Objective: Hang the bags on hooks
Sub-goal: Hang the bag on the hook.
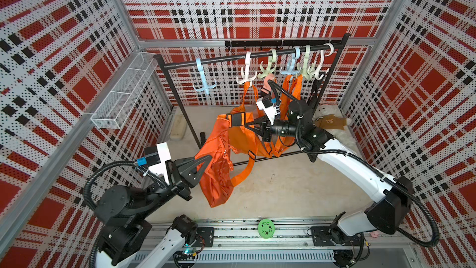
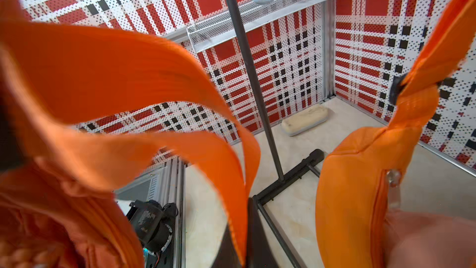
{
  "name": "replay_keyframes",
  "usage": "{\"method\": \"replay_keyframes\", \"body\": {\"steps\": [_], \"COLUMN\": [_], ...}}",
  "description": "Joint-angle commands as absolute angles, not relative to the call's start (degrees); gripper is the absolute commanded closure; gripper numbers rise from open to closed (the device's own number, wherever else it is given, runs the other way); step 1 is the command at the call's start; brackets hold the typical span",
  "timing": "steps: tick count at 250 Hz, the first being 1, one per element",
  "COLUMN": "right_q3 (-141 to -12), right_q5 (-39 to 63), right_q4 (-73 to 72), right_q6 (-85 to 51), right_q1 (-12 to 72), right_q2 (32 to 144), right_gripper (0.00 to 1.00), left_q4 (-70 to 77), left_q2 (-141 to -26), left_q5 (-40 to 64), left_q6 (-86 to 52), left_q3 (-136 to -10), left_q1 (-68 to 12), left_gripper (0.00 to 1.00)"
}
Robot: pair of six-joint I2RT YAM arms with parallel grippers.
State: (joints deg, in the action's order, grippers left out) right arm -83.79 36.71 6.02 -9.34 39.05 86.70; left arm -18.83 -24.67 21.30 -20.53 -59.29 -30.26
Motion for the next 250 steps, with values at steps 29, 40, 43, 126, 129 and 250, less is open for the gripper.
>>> {"method": "replay_keyframes", "body": {"steps": [29,40,43,126,129,250], "right_q3": [-94.4,-97.0,-97.7,-101.9,-101.9,-115.3], "right_q5": [26.7,24.1,23.4,12.9,12.9,14.9], "right_q4": [10.0,11.3,11.7,8.3,8.2,11.1], "right_q6": [-5.1,-4.2,-4.1,-2.8,-2.8,-2.6], "right_q1": [44.4,45.4,45.5,45.7,45.7,46.1], "right_q2": [92.6,93.9,94.3,95.8,95.9,104.7], "right_gripper": [1.00,1.00,1.00,1.00,1.00,1.00], "left_q4": [-17.0,-16.2,-16.0,-17.3,-17.5,-22.9], "left_q2": [-22.5,-22.5,-22.6,-24.8,-24.9,-34.4], "left_q5": [3.8,3.4,3.3,0.1,0.5,-2.6], "left_q6": [-16.7,-16.5,-16.5,-11.7,-11.5,-8.0], "left_q3": [-56.6,-56.1,-56.1,-60.4,-60.6,-70.0], "left_q1": [-30.2,-30.2,-30.2,-30.2,-30.2,-30.1], "left_gripper": [1.00,1.00,1.00,1.00,1.00,1.00]}}
